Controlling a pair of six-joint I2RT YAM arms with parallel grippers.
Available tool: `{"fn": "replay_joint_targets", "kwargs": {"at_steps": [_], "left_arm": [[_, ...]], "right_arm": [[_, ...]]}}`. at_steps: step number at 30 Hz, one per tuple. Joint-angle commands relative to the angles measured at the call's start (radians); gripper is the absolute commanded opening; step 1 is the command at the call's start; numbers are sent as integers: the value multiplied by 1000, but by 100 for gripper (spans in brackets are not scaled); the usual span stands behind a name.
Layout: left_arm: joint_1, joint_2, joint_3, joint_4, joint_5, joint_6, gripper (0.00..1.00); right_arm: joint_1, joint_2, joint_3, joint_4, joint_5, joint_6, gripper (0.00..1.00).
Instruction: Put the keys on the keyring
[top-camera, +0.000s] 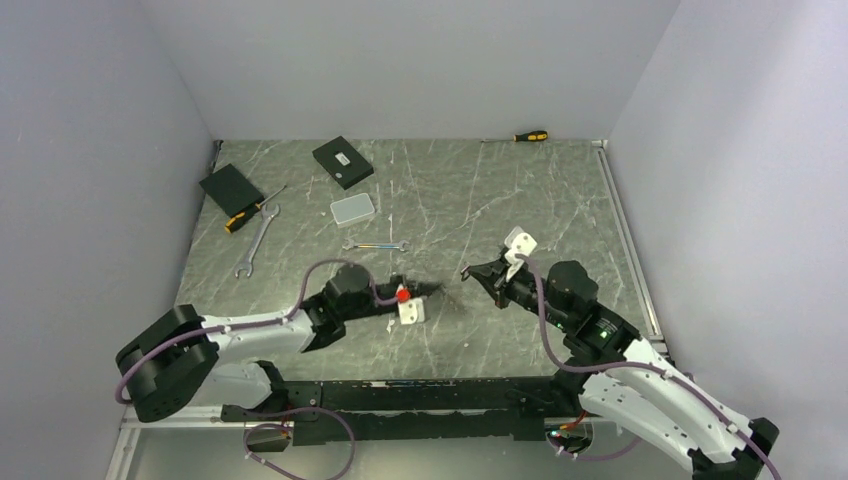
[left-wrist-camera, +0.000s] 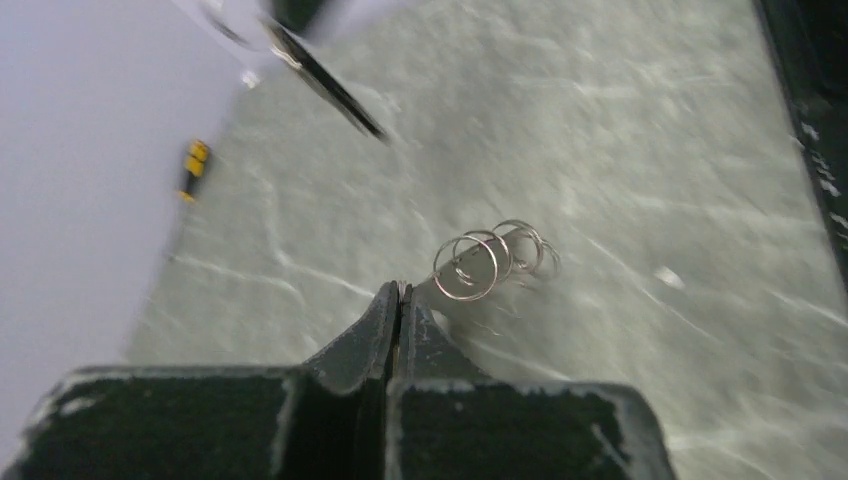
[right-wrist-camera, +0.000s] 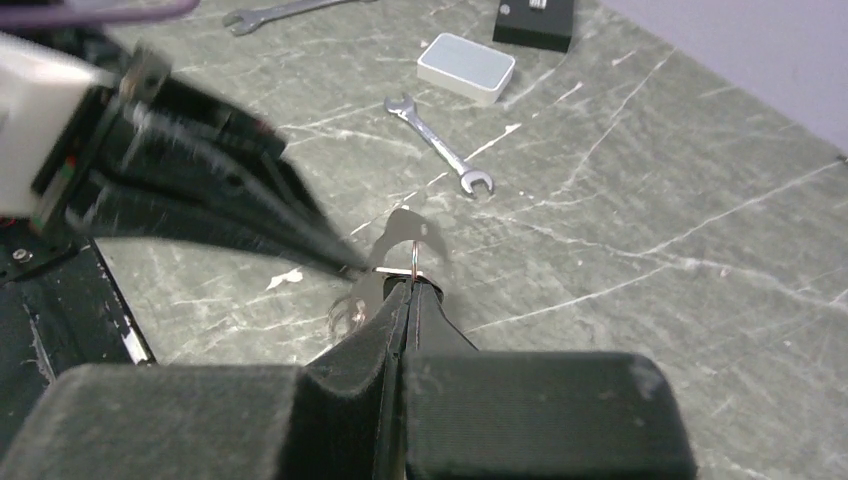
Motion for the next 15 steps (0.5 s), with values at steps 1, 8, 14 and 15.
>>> {"fn": "replay_joint_targets", "kwargs": {"at_steps": [1,8,14,15], "left_arm": [[-44,-12,-194,148,-98,-141,0],[-87,-54,-306,134,-147,-249,1],[-92,-130,-336,20,-204,-315,7],[-94,-145,-345,8,-227,-338,9]], "right_arm": [[7,61,5,47,23,96,0],[6,114,-23,132,-30,184,0],[7,143,-42,151,-26,198,0],[7,146,-49,152,-27,202,0]]}}
